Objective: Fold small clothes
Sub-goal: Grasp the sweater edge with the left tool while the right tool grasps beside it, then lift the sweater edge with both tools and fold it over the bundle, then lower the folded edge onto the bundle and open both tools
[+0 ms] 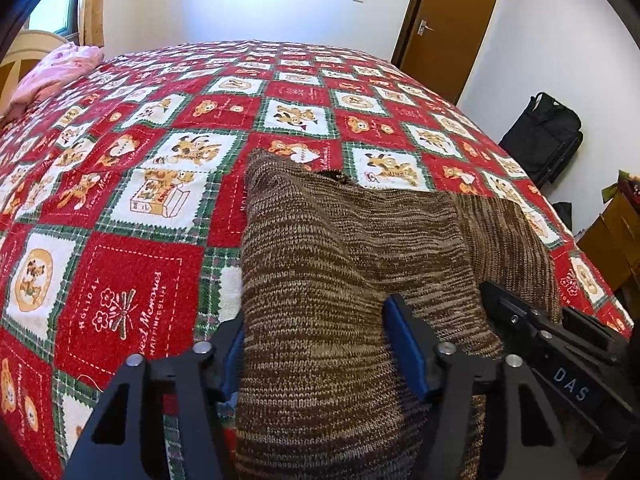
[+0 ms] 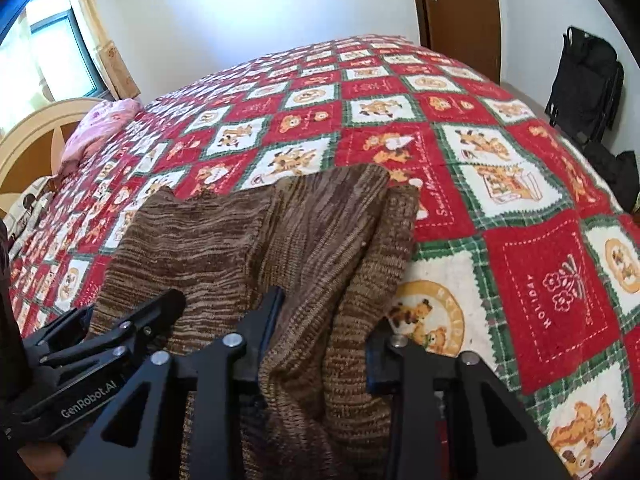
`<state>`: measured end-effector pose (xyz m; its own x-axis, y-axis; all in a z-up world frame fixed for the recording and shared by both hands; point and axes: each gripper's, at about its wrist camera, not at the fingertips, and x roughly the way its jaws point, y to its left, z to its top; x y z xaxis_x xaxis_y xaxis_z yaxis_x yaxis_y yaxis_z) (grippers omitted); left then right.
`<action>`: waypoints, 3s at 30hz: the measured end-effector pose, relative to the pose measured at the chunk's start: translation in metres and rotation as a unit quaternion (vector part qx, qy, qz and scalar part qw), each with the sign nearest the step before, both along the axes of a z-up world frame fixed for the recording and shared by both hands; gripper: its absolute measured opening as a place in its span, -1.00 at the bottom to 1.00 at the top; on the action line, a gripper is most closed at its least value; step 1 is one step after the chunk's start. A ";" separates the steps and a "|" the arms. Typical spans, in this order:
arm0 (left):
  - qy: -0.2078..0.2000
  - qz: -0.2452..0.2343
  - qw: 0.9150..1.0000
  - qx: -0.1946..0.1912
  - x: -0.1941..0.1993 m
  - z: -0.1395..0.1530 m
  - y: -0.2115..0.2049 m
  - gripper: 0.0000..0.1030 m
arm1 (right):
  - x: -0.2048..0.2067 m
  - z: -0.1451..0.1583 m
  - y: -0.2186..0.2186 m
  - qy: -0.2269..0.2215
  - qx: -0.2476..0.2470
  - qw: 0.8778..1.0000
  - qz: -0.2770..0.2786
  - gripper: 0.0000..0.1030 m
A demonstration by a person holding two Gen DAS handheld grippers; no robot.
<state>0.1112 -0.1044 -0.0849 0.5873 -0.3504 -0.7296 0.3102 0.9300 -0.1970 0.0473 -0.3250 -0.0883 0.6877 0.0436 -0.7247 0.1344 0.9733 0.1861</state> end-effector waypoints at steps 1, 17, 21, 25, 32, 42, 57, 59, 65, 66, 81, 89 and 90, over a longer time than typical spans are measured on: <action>0.000 0.002 1.000 -0.005 0.000 0.000 0.002 0.11 | -0.001 0.001 0.003 -0.003 -0.010 1.000 -0.001 -0.38; -0.013 -0.004 1.000 -0.008 -0.004 0.002 0.002 -0.20 | -0.001 0.003 0.018 -0.009 -0.070 0.997 -0.007 -0.46; -0.047 -0.018 0.998 0.025 -0.016 0.012 -0.003 -0.48 | -0.006 0.012 0.031 -0.017 -0.111 0.994 -0.012 -0.53; -0.055 -0.025 0.998 0.022 -0.028 0.025 0.001 -0.50 | -0.026 0.037 0.045 -0.043 -0.117 0.992 -0.012 -0.56; -0.079 -0.066 0.995 -0.012 -0.066 0.071 0.002 -0.51 | -0.086 0.085 0.066 -0.099 -0.134 0.986 -0.027 -0.56; -0.104 -0.175 0.979 -0.024 -0.142 0.114 -0.044 -0.51 | -0.179 0.137 0.045 -0.143 -0.128 0.978 -0.084 -0.56; -0.075 -0.255 0.964 0.030 -0.176 0.062 -0.179 -0.51 | -0.220 0.087 -0.076 -0.080 -0.084 0.968 -0.225 -0.56; -0.077 -0.254 0.964 0.033 -0.176 0.061 -0.185 -0.51 | -0.222 0.082 -0.084 -0.077 -0.075 0.967 -0.230 -0.56; -0.087 -0.251 0.963 0.042 -0.176 0.057 -0.193 -0.51 | -0.225 0.074 -0.094 -0.080 -0.070 0.967 -0.233 -0.56; -0.087 -0.251 0.963 0.042 -0.177 0.056 -0.193 -0.51 | -0.227 0.073 -0.093 -0.082 -0.070 0.967 -0.233 -0.56; -0.028 -0.226 0.973 0.022 -0.151 0.035 -0.195 -0.13 | -0.226 0.051 -0.117 -0.060 -0.036 0.971 -0.229 -0.57; 0.046 -0.203 0.978 -0.024 -0.120 0.045 -0.149 0.32 | -0.243 0.057 -0.120 -0.072 -0.019 0.968 -0.241 -0.38; 0.033 -0.197 0.980 -0.017 -0.123 0.050 -0.142 0.32 | -0.249 0.061 -0.116 -0.078 -0.032 0.964 -0.250 -0.32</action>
<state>-0.0122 -0.2462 -0.0352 0.3530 -0.5650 -0.7457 0.6292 0.7333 -0.2577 -0.2016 -0.4411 -0.0271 0.7113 -0.3640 -0.6013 0.5660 0.8039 0.1829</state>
